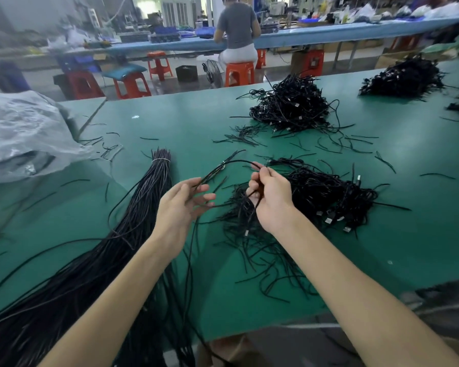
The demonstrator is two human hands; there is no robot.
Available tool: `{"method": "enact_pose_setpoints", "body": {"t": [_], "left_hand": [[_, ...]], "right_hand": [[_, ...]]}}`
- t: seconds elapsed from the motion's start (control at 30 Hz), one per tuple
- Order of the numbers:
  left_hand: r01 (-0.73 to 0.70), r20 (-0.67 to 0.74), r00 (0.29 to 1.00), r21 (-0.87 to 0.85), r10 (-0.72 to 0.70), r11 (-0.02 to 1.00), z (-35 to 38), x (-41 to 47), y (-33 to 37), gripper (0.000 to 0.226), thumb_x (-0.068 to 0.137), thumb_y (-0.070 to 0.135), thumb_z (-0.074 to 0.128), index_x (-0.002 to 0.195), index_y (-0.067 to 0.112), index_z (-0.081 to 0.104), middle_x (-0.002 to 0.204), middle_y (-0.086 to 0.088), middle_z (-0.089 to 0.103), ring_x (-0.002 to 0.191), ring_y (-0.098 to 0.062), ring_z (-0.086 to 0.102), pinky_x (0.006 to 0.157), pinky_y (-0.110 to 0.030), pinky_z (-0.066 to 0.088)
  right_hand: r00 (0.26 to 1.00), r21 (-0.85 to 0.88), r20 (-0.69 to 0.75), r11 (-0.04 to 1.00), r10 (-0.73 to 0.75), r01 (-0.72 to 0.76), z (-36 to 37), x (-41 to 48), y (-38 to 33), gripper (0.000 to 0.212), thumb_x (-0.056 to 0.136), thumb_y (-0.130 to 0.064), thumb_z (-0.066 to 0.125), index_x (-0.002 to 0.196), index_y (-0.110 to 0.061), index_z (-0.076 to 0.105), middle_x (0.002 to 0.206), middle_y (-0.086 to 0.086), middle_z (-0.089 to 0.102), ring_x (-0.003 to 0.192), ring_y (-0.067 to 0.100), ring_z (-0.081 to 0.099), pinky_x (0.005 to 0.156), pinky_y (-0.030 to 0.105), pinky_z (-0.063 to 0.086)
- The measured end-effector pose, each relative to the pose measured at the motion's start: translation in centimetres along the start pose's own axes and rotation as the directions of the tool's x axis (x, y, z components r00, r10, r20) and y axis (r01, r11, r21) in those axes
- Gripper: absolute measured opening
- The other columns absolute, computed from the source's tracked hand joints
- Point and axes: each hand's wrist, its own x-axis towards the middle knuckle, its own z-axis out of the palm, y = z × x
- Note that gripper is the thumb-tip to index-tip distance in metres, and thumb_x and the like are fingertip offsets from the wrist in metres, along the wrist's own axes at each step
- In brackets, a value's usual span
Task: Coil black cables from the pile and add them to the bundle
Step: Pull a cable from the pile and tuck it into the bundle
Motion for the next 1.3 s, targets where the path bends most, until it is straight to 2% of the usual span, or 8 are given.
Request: {"method": "enact_pose_setpoints", "body": {"t": [0.1,0.3,0.57,0.67,0.8,1.07,1.17,1.3], "left_hand": [[0.092,0.047,0.995,-0.066,-0.089,0.994,-0.6,-2.7,-0.9,0.024,0.109,0.005,0.041,0.118,-0.002,0.062,0.108,-0.019,0.072,0.088,-0.027,0.075,0.073,-0.034,0.062],[-0.078,0.474,0.870,0.400,-0.133,0.913,0.4,-6.7,-1.4,0.032,0.097,0.008,0.067,0.129,0.011,0.066,0.121,-0.007,0.071,0.102,-0.022,0.070,0.086,-0.032,0.057],[-0.127,0.328,0.940,0.582,-0.089,0.803,1.9,-7.7,-1.5,0.014,0.101,0.010,0.063,0.114,0.007,0.069,0.091,-0.008,0.073,0.075,-0.019,0.071,0.071,-0.031,0.055],[-0.080,0.213,0.977,0.492,-0.031,0.867,1.7,-7.3,-1.8,0.016,0.103,0.005,0.058,0.111,0.003,0.071,0.088,-0.009,0.072,0.072,-0.018,0.067,0.069,-0.027,0.055],[0.084,0.020,0.996,0.048,-0.085,0.995,1.4,-6.6,-1.2,0.018,0.103,0.011,0.058,0.097,0.002,0.072,0.081,-0.007,0.065,0.067,-0.013,0.062,0.066,-0.024,0.055],[0.182,0.028,0.981,-0.459,-0.191,0.870,1.3,-6.8,-0.7,0.051,0.102,0.047,0.052,0.115,-0.002,0.061,0.097,-0.008,0.065,0.082,-0.014,0.066,0.083,-0.024,0.059],[0.166,0.016,0.983,-0.492,-0.182,0.855,1.0,-6.8,-0.5,0.048,0.099,0.047,0.057,0.115,0.002,0.062,0.096,-0.007,0.064,0.083,-0.014,0.063,0.086,-0.024,0.057],[0.160,-0.002,0.986,-0.241,-0.166,0.957,0.4,-7.2,-1.1,0.026,0.099,0.014,0.064,0.119,-0.003,0.067,0.090,-0.003,0.065,0.078,-0.011,0.065,0.074,-0.021,0.058]], "right_hand": [[0.997,0.213,-0.010,0.975,0.071,-0.067,-0.4,-1.1,0.1,0.028,0.112,-0.013,0.035,0.108,-0.005,0.062,0.073,0.002,0.049,0.052,0.008,0.038,0.050,0.018,0.027],[0.996,0.338,-0.025,0.938,0.090,-0.077,-0.4,-2.4,0.9,0.026,0.112,-0.015,0.034,0.114,-0.006,0.059,0.071,0.001,0.049,0.051,0.009,0.040,0.046,0.018,0.029],[0.998,0.320,-0.030,0.946,0.060,-0.047,-1.3,-2.6,1.7,0.028,0.113,-0.018,0.035,0.121,-0.009,0.060,0.071,0.001,0.055,0.053,0.011,0.045,0.050,0.020,0.033],[0.999,0.256,-0.030,0.966,0.046,-0.037,-1.7,-2.8,1.9,0.026,0.112,-0.017,0.039,0.121,-0.007,0.062,0.071,0.001,0.060,0.057,0.012,0.052,0.056,0.023,0.038],[1.000,0.073,0.002,0.997,-0.011,0.011,-2.3,-3.8,2.4,0.020,0.109,-0.014,0.047,0.119,-0.004,0.061,0.079,0.005,0.072,0.068,0.014,0.063,0.066,0.026,0.051],[0.999,-0.243,0.042,0.969,-0.031,0.040,-2.9,-6.4,4.9,0.027,0.105,-0.021,0.057,0.117,0.003,0.060,0.090,0.006,0.076,0.066,0.012,0.069,0.055,0.023,0.050],[0.996,-0.299,0.067,0.951,-0.056,0.073,-2.9,-7.0,5.4,0.030,0.102,-0.024,0.063,0.115,0.003,0.061,0.086,0.003,0.078,0.061,0.012,0.067,0.054,0.023,0.048],[0.991,-0.407,0.116,0.907,-0.069,0.111,-3.3,-7.2,5.2,0.030,0.100,-0.027,0.066,0.109,0.000,0.061,0.086,0.006,0.079,0.057,0.010,0.062,0.053,0.023,0.046]]}}
